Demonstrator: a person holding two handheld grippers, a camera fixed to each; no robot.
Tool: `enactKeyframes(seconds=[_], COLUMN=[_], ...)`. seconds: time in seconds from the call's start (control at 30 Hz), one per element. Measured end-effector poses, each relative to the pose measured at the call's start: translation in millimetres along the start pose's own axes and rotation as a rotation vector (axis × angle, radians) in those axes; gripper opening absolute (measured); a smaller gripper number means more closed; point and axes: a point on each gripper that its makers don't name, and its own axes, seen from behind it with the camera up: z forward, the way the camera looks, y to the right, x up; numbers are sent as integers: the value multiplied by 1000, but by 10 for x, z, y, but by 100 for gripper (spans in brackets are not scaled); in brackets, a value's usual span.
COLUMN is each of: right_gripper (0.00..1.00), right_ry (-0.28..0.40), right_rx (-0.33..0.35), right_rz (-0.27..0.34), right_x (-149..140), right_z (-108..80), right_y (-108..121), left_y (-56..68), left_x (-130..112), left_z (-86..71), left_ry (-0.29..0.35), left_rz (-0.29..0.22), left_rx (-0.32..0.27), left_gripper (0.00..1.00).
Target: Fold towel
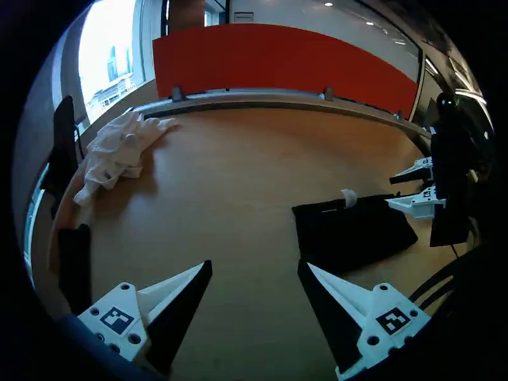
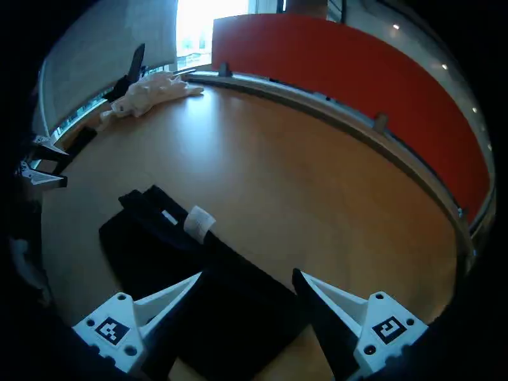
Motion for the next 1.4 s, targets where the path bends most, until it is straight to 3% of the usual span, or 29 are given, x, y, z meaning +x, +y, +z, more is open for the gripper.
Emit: enactKeyframes(seconds=[0.33, 0.57, 1.4], right_gripper=[100, 100, 100], right_ry=[-13, -25, -22], right_rx=[37, 50, 26], right_rz=[-41, -72, -87], right_x=[74, 98, 306], right_z=[111, 172, 285], right_y=[-234, -324, -165], left_y=[-175, -246, -288], left_x=[-155, -225, -250], left_z=[-196, -253, -288], left_ry=[-2, -5, -3], left_rz=[-45, -62, -76], left_rx=[39, 55, 65], left_gripper=[100, 100, 100])
